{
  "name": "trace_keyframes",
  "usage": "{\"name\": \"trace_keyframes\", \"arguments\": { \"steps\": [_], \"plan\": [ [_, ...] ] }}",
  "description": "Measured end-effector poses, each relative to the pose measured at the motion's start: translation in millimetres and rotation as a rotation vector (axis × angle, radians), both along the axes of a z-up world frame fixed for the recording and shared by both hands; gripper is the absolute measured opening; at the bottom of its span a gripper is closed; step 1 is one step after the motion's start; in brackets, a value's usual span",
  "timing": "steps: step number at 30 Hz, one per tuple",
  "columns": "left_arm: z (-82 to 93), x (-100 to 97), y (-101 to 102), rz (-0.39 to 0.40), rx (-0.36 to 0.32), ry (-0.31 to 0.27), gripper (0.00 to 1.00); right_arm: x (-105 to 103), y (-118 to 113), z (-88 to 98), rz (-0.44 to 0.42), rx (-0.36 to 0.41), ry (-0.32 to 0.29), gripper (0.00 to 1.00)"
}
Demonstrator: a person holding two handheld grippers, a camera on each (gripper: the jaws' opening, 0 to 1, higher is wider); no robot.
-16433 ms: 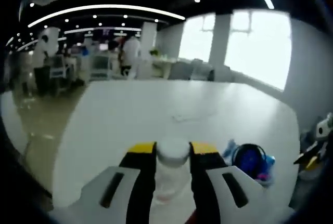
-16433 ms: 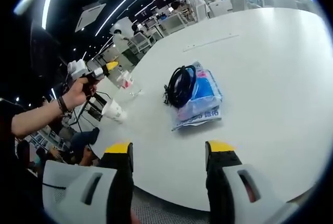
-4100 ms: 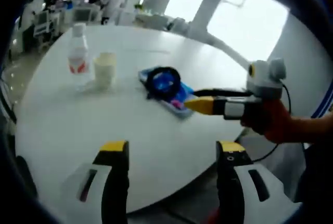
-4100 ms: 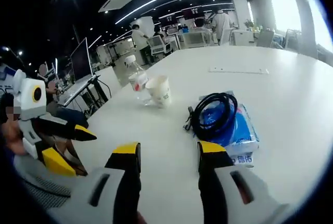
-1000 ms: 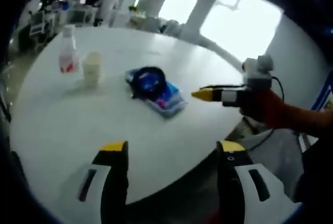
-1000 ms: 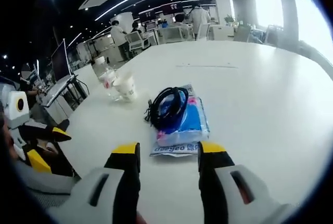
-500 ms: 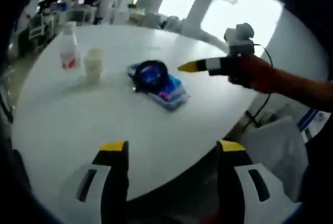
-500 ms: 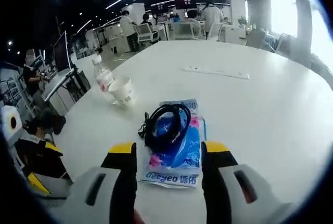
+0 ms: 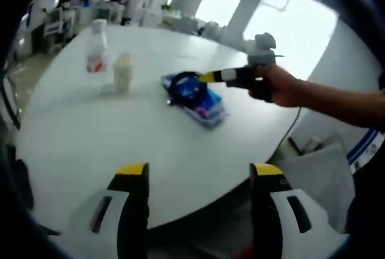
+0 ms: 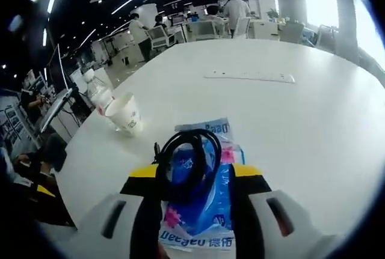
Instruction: Arrange the tabletop items into an orderly group along one side of the table until the central work area is clear of visible clutter.
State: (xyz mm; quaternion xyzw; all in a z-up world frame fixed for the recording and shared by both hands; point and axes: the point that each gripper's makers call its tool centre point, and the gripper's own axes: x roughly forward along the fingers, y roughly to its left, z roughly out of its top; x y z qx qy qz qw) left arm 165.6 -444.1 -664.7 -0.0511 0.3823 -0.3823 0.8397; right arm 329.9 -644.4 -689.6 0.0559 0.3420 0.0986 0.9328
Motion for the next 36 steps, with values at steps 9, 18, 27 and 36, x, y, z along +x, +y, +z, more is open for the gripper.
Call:
{"name": "trace_keyframes", "arguments": {
  "steps": [9, 18, 27, 36],
  "plan": [
    [-0.8, 0.3, 6, 0.022, 0.014, 0.000, 0.64, 1, 8, -2.7, -0.002, 0.081, 0.048, 0.39],
    [-0.7, 4.8, 12, 0.071, 0.000, 0.009, 0.64, -1, 11, -2.2, -0.006, 0.131, 0.051, 0.18],
    [-1.1, 7.3, 16, 0.086, 0.023, -0.001, 0.63, -12, 20, 13.2, 0.044, 0.124, 0.006, 0.08],
    [-6.9, 8.7, 16, 0.090, 0.024, 0.019, 0.63, 6, 24, 21.9, 0.106, 0.120, -0.073, 0.07]
  ]
}}
